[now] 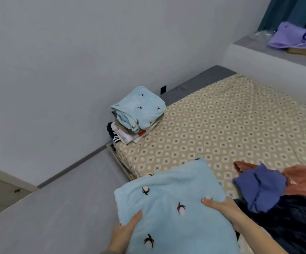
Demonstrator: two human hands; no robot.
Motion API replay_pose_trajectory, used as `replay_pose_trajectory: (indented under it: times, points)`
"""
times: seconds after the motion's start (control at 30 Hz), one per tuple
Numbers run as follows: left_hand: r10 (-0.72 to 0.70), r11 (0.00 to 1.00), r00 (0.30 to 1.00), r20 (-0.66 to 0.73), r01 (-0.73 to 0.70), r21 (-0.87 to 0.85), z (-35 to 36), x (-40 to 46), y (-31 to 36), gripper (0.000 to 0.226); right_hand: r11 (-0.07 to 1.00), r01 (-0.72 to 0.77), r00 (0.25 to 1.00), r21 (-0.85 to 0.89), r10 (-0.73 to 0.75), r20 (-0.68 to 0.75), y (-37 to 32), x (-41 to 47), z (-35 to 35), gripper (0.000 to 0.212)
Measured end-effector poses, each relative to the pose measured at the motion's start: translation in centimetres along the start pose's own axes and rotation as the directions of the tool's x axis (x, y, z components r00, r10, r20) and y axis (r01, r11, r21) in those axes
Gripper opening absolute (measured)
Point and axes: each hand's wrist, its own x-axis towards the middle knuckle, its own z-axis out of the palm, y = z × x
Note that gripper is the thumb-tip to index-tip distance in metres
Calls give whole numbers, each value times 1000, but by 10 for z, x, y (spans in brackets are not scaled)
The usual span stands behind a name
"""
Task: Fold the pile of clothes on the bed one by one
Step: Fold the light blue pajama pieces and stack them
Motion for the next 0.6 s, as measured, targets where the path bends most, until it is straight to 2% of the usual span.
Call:
replay_pose_trajectory:
  times: [0.1,0.17,0.2,0.3,0.33,0.37,0.43,0.53,0.57,0.6]
  points:
    - [-20,1000,1000,14,21,-17,-4,29,17,98,999,17,999,-36,-18,-28,-31,27,9,83]
    - [-10,1000,999,44,11,-16,0,50,30,103,997,34,999,-70,-36,-36,-51,46,12,85]
    - [-16,1000,998,64,18,-22,2,60,38,98,996,37,999,-81,-40,-34,-61,57,13,83]
    - [-40,996,996,85,46,-73,22,91,64,52,992,44,996,-116,-53,-74,-98,90,15,68]
    - [-33,995,995,91,41,-93,31,102,75,47,990,41,996,-136,-52,-77,-111,103,16,66]
    - [-26,995,996,86,34,-97,35,117,83,52,987,28,997,-157,-40,-71,-122,119,17,69]
    - [-9,995,995,99,19,-93,41,153,97,79,981,-3,997,-196,-11,-71,-140,159,18,77]
    - [-73,980,974,214,110,-165,41,223,93,121,971,-29,995,-237,6,-98,-154,223,22,83]
    - [-144,977,964,225,175,-126,43,242,95,129,968,-42,994,-249,15,-110,-158,245,24,84]
    - [-189,965,952,241,226,-136,45,264,94,120,963,-50,992,-264,18,-122,-163,267,26,84]
